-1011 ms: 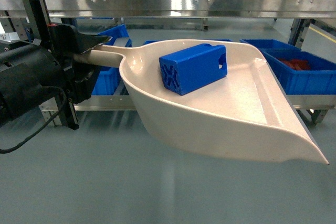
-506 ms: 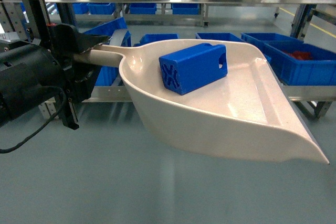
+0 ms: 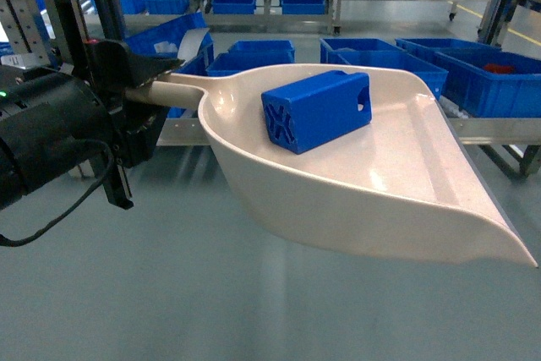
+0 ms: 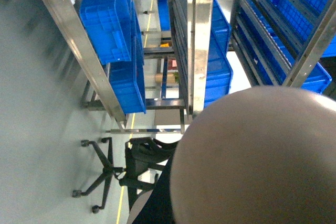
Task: Place part in tray to right shelf
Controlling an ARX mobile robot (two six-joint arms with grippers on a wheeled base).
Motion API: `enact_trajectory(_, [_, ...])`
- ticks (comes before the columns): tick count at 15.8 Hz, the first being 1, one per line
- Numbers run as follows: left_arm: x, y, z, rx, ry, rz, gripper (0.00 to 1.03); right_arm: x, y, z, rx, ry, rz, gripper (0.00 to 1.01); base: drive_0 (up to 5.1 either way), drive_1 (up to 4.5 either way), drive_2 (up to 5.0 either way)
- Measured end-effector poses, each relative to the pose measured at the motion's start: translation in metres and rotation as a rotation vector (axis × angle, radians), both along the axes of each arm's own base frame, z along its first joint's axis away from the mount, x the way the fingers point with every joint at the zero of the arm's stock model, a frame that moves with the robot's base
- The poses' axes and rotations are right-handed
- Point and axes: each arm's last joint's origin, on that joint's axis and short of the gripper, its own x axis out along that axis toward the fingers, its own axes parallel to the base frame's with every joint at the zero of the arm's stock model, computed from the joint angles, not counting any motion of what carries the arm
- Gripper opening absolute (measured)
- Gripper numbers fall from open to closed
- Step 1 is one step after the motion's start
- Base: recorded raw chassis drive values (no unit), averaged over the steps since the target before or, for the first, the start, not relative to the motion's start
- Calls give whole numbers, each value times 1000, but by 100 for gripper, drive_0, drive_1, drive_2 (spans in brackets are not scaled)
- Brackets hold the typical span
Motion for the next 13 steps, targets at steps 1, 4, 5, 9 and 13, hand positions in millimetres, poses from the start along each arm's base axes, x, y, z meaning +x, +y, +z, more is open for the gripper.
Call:
enact_trajectory(1, [0,0,0,0,0,0,14,0,0,0,-1,2,0,98,0,0,0])
enact_trajectory(4, [0,0,0,0,-1,0,14,0,0,0,-1,2,0,98,0,0,0])
enact_trajectory(5, [0,0,0,0,-1,0,14,0,0,0,0,1,0,98,0,0,0])
enact_trajectory(9, [0,0,0,0,0,0,14,0,0,0,0,1,0,98,0,0,0])
enact_trajectory(13, [0,0,0,0,0,0,14,0,0,0,-1,2,0,98,0,0,0])
